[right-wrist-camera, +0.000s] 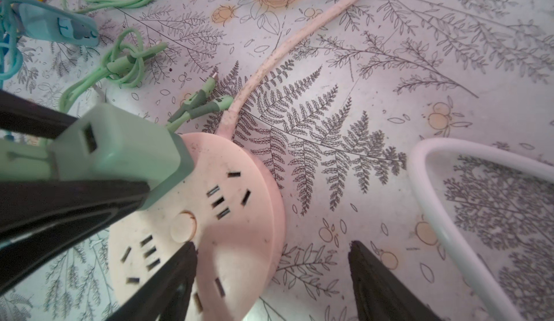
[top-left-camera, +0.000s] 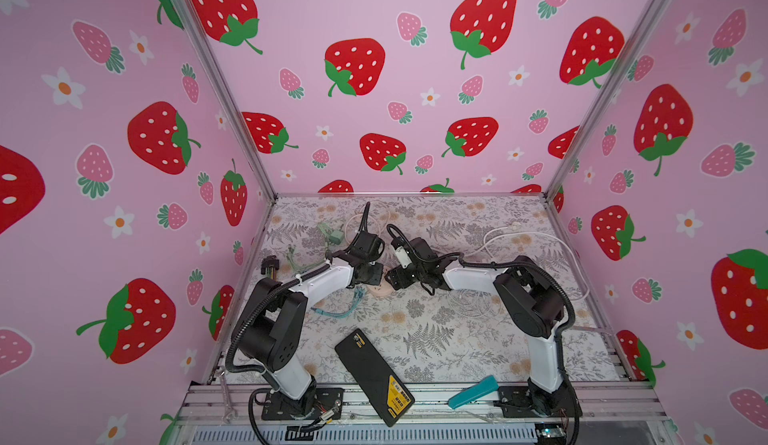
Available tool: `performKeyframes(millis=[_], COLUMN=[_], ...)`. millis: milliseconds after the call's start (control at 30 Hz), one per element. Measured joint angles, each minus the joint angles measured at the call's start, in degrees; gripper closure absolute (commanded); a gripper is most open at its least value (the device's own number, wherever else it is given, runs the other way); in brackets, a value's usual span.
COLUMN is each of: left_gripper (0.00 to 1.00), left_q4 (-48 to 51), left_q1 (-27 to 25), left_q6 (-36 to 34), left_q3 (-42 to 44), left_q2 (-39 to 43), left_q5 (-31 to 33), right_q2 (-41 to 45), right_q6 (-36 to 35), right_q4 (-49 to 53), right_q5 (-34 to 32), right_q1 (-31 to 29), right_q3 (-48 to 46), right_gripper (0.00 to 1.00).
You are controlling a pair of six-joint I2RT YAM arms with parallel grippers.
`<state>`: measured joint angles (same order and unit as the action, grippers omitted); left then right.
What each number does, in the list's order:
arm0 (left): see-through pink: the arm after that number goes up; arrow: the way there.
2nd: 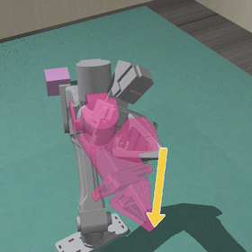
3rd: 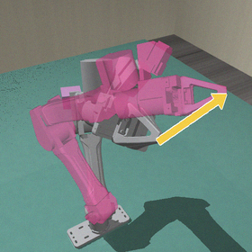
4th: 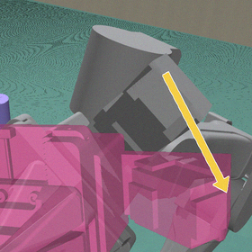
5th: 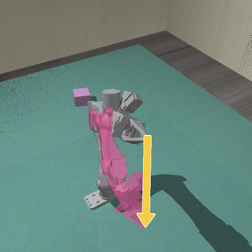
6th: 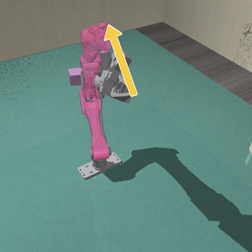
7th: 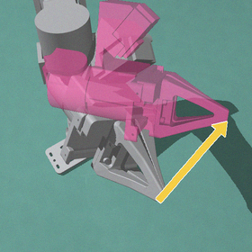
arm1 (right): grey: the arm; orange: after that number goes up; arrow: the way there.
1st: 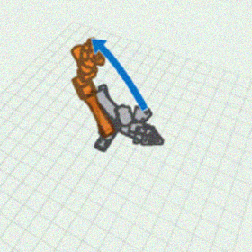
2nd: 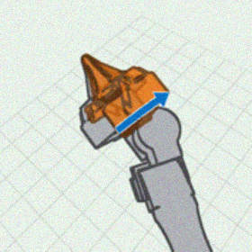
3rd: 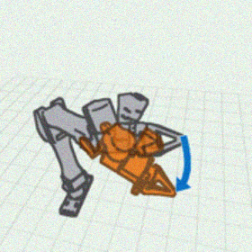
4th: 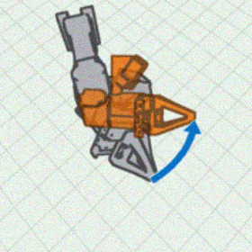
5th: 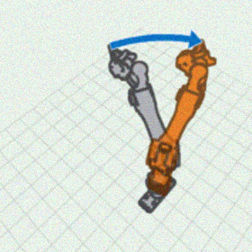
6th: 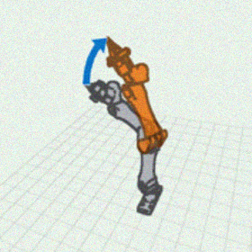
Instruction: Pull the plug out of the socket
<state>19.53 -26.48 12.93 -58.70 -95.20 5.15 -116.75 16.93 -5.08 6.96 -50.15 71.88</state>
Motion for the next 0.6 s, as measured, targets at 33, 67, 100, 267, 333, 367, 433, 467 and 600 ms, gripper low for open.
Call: performKeyframes(millis=[33, 67, 100, 267, 333, 367, 433, 467, 600], left_gripper=[0.82, 0.82, 0.83, 0.85, 0.85, 0.85, 0.86, 0.86, 0.86], left_q4=[0.0, 0.0, -0.1, -0.3, -0.4, -0.4, -0.5, -0.5, -0.5], left_q1=[0.1, 0.3, 0.5, 2.3, 3.0, 3.4, 3.9, 4.2, 4.4], left_q6=[0.3, 0.5, 0.6, 1.3, 1.7, 2.0, 2.3, 2.4, 2.6], left_q3=[0.0, 0.0, 0.0, 0.0, 0.0, 0.0, 0.0, 0.0, 0.0], left_q2=[0.0, 0.0, 0.0, 0.0, 0.1, 0.1, 0.1, 0.1, 0.1], left_q5=[-0.3, -0.7, -1.1, -4.1, -5.6, -6.4, -7.7, -8.2, -8.7], right_q2=[0.0, -0.1, -0.1, -0.1, -0.4, -0.8, -1.7, -1.9, -1.9], right_q6=[0.0, 0.0, 0.0, 0.0, 0.0, 0.0, 0.0, 0.0, 0.0], right_q4=[0.0, 0.0, 0.0, 0.0, 0.3, 0.5, 0.8, 1.4, 2.0], right_q5=[-0.1, -0.2, -0.3, -0.7, -0.8, -0.8, -0.6, -0.5, -0.7], right_q1=[0.0, 0.0, 0.0, -0.1, -0.1, -0.1, -0.1, -0.1, 0.0], right_q3=[0.0, 0.1, 0.1, 0.2, 0.8, 1.4, 2.5, 3.1, 3.4], right_gripper=[0.19, 0.19, 0.19, 0.19, 0.19, 0.20, 0.20, 0.20, 0.20])
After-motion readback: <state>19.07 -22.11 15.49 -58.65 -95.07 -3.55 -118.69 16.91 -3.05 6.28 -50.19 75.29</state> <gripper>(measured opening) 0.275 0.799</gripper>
